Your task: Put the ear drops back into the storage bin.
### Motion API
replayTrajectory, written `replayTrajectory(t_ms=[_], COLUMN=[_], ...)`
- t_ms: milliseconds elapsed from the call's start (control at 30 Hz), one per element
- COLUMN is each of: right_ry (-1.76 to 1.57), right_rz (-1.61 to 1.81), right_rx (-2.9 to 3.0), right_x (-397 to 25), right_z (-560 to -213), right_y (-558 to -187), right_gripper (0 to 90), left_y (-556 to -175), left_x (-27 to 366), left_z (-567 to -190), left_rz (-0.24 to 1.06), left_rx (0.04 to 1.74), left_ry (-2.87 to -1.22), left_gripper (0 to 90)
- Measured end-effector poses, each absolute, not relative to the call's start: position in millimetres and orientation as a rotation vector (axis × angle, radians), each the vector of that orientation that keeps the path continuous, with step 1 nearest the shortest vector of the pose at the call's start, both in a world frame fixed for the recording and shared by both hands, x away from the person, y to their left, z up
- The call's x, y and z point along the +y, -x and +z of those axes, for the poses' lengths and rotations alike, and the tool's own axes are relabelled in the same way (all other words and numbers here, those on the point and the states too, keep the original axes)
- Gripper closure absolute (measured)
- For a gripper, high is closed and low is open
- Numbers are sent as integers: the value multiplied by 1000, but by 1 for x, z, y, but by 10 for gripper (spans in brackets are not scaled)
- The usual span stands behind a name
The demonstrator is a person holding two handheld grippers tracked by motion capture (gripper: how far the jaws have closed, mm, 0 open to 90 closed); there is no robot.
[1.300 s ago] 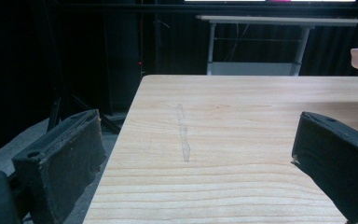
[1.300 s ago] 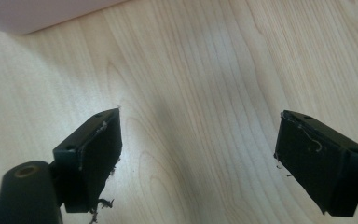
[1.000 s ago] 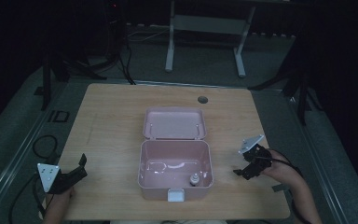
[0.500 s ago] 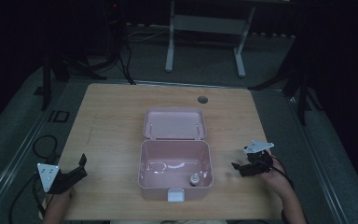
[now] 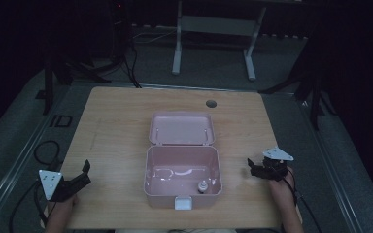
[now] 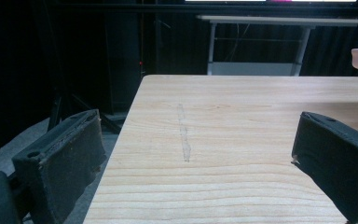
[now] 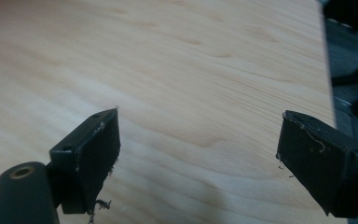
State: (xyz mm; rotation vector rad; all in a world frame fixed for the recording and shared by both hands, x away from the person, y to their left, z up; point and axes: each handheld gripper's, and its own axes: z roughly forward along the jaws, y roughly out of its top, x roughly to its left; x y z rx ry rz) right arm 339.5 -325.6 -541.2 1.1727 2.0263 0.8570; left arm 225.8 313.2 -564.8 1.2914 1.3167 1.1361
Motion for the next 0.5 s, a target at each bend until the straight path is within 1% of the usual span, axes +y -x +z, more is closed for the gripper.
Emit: replayTrajectory(t_ms=[300,500], right_ry=[-1329,-1374], right_rz=[917,931], right_rx=[1795,1712], right_x=[-339,-348], right_z=[-549,-552], right_y=[-334,-331], right_gripper=[128,128], left_y=[-226,-226], left_x=[313,313], left_z=[-565,-565], left_rz=[1137,1137], left_rx=[1316,1314], left_ry=[-1293,-1294], left_gripper=[23,24])
